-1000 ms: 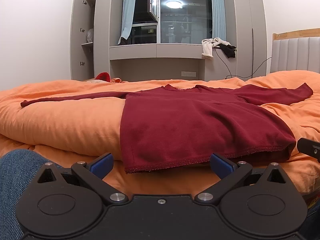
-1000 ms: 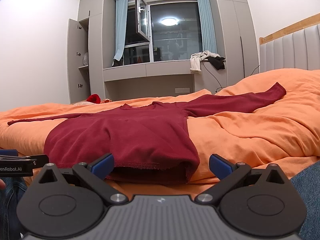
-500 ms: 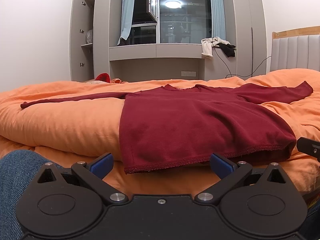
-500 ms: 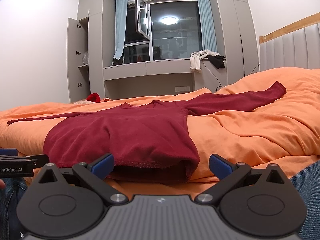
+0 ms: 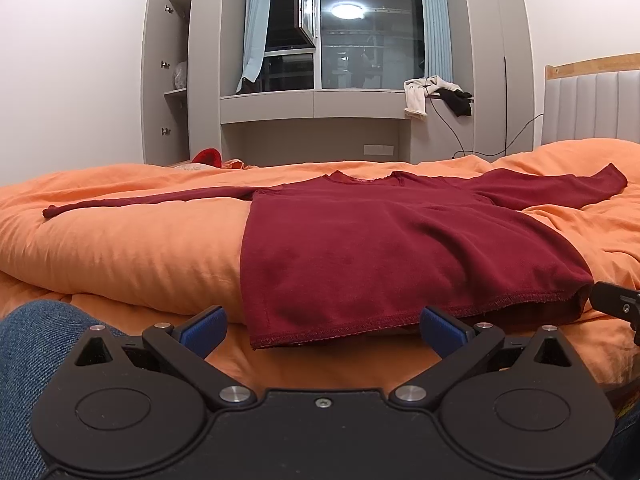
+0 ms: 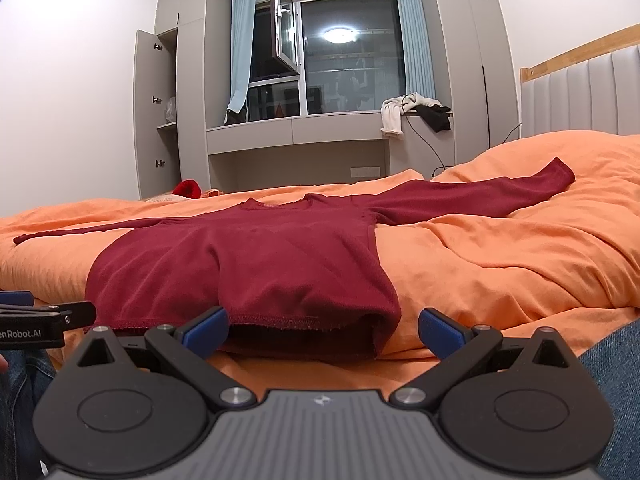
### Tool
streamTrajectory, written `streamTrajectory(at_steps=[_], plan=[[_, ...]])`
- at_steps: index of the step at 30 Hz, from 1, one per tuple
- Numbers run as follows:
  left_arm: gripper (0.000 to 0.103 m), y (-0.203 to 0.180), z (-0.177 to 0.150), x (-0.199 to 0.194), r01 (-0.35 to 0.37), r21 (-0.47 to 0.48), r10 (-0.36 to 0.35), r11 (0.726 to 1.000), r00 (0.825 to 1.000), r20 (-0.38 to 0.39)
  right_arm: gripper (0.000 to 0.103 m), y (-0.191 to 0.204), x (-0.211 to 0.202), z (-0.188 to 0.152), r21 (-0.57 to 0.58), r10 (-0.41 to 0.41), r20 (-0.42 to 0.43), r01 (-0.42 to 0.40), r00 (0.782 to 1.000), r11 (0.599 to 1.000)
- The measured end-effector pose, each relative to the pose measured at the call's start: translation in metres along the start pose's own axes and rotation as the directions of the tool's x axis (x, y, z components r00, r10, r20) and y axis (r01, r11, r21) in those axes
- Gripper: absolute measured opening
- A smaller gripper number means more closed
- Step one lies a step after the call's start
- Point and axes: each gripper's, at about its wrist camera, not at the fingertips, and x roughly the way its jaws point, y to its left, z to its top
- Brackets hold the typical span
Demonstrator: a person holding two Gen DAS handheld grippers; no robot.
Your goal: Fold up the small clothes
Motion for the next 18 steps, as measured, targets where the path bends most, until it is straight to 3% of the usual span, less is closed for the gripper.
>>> streamTrajectory(at_steps=[18], plan=[[0.102,-0.0034,-0.0005,0.0076,0.007,0.019,-0.007,1.000,1.000,-0.022,0.103,-0.0028,0.0038,0.0005,0.015,-0.018,-0.010,0.018,1.000,1.000]])
